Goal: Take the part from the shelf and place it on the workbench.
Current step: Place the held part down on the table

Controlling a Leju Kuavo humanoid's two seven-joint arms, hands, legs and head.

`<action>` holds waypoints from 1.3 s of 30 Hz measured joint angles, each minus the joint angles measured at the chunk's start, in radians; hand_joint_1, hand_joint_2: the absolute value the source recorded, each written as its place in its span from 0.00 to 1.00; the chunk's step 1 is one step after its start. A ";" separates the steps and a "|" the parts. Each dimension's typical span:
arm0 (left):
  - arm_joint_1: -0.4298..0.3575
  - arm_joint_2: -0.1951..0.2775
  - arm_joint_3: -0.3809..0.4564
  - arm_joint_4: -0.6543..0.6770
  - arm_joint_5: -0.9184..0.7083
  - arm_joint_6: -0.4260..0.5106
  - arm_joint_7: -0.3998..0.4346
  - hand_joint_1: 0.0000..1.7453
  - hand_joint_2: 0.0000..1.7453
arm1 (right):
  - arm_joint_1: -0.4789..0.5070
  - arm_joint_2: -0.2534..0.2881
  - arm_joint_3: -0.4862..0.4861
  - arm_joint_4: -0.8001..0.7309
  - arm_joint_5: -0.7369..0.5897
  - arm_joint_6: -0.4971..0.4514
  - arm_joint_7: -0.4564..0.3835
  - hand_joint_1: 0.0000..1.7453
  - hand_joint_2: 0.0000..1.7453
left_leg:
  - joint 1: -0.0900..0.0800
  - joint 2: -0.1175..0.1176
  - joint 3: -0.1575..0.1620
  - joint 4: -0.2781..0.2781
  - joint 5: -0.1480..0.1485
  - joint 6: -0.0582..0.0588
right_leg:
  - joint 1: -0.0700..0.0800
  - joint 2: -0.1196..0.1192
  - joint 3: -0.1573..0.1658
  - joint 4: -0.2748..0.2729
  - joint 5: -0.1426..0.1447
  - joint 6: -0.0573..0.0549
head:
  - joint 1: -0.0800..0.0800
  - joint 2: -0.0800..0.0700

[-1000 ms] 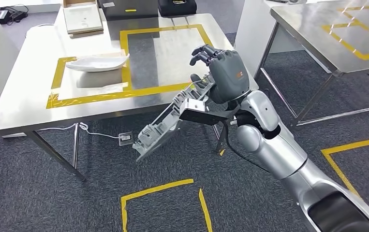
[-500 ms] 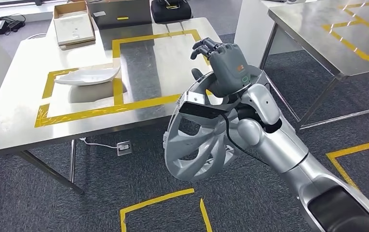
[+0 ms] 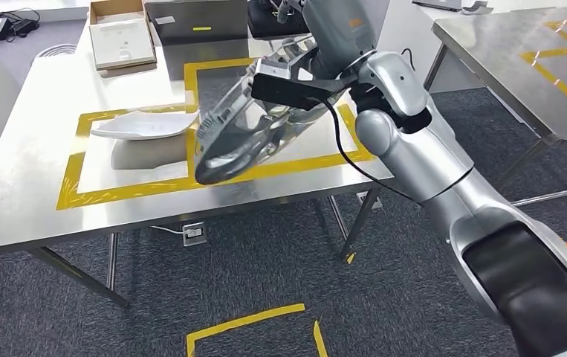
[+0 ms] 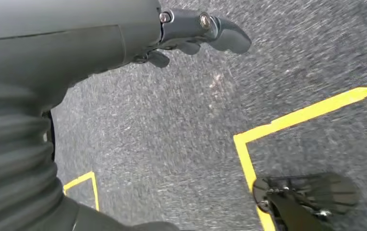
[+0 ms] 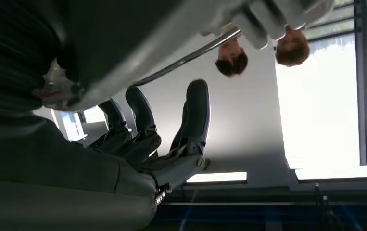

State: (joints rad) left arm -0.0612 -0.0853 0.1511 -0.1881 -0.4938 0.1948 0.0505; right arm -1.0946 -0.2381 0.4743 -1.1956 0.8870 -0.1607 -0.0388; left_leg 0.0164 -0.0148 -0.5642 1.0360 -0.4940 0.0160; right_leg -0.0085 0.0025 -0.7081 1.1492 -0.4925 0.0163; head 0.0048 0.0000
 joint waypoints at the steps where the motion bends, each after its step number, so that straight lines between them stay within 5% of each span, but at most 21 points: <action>1: 0.000 -0.001 0.000 0.000 -0.001 0.000 0.000 0.00 1.00 | -0.022 0.001 0.003 0.017 0.001 0.005 0.004 1.00 1.00 | -0.001 -0.003 0.011 0.000 -0.010 -0.005 | 0.004 -0.002 0.011 -0.061 0.051 -0.005 | 0.000 0.000; 3: -0.001 -0.004 0.000 0.001 -0.003 0.001 0.002 0.00 1.00 | -0.068 0.005 0.009 0.047 0.003 0.022 0.016 1.00 1.00 | -0.001 -0.006 0.024 -0.001 -0.024 -0.018 | 0.012 -0.003 0.025 -0.126 0.104 -0.015 | 0.001 0.000; 7: -0.006 -0.005 0.000 0.000 -0.009 -0.007 0.003 0.00 1.00 | -0.197 0.027 0.030 0.118 -0.001 0.068 0.046 1.00 1.00 | -0.001 0.000 0.018 0.038 -0.028 -0.044 | 0.008 0.001 0.056 -0.139 0.088 -0.044 | -0.001 0.000; 10: -0.010 -0.005 0.000 -0.001 -0.009 -0.010 0.003 0.00 1.00 | -0.275 0.058 0.047 0.186 -0.005 0.089 0.053 1.00 1.00 | 0.001 0.005 -0.079 0.200 -0.076 -0.055 | 0.007 0.003 0.085 -0.142 0.067 -0.055 | -0.006 0.000; 12: -0.009 -0.005 0.000 0.000 -0.009 -0.015 -0.001 0.00 1.00 | -0.294 0.077 0.061 0.229 -0.006 0.095 0.051 1.00 1.00 | 0.001 0.006 -0.137 0.255 -0.111 -0.059 | 0.010 0.006 0.109 -0.142 0.049 -0.056 | -0.005 0.000; 14: -0.007 -0.005 0.000 0.000 -0.010 -0.025 -0.007 0.00 1.00 | -0.298 0.093 0.075 0.268 -0.007 0.095 0.047 1.00 1.00 | 0.000 0.006 -0.145 0.191 -0.069 -0.055 | 0.012 0.008 0.137 -0.141 0.029 -0.054 | -0.005 0.000; 16: -0.003 -0.004 0.000 0.002 -0.015 -0.034 -0.011 0.00 1.00 | -0.297 0.103 0.091 0.307 -0.001 0.089 0.042 1.00 1.00 | -0.003 0.006 -0.128 0.061 0.047 -0.044 | 0.014 0.011 0.158 -0.138 0.008 -0.050 | -0.006 0.000; 18: 0.000 -0.003 0.000 0.004 -0.023 -0.035 -0.009 0.00 1.00 | -0.288 0.112 0.109 0.348 0.009 0.076 0.043 1.00 1.00 | -0.007 0.005 -0.117 -0.012 0.115 -0.031 | 0.016 0.016 0.162 -0.135 -0.007 -0.041 | -0.006 0.000; 29: -0.004 -0.004 0.000 0.005 -0.041 -0.026 -0.001 0.00 1.00 | -0.219 0.116 0.142 0.437 0.023 0.027 0.037 1.00 1.00 | -0.008 -0.004 -0.113 -0.019 0.112 -0.016 | 0.019 0.012 0.175 -0.156 -0.019 -0.030 | -0.004 0.000; 33: -0.005 -0.002 0.000 0.005 -0.051 -0.027 -0.004 0.00 1.00 | -0.206 0.114 0.143 0.447 0.024 0.017 0.039 0.00 0.00 | -0.008 -0.005 -0.111 -0.019 0.112 -0.015 | 0.018 0.010 0.176 -0.157 -0.019 -0.025 | -0.005 0.000; 39: -0.011 -0.001 -0.014 0.004 -0.095 -0.049 0.002 0.00 1.00 | -0.178 0.102 0.143 0.456 0.032 0.010 0.041 0.00 0.00 | -0.008 -0.004 -0.108 -0.019 0.114 -0.015 | 0.018 0.011 0.179 -0.156 -0.016 -0.021 | -0.005 0.000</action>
State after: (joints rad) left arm -0.0719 -0.0860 0.1370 -0.1837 -0.5883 0.1461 0.0529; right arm -1.2722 -0.1358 0.6176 -0.7399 0.9193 -0.1511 0.0027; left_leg 0.0086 -0.0185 -0.6723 1.0171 -0.3801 0.0006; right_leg 0.0098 0.0135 -0.5296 0.9932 -0.5088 -0.0047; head -0.0001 0.0000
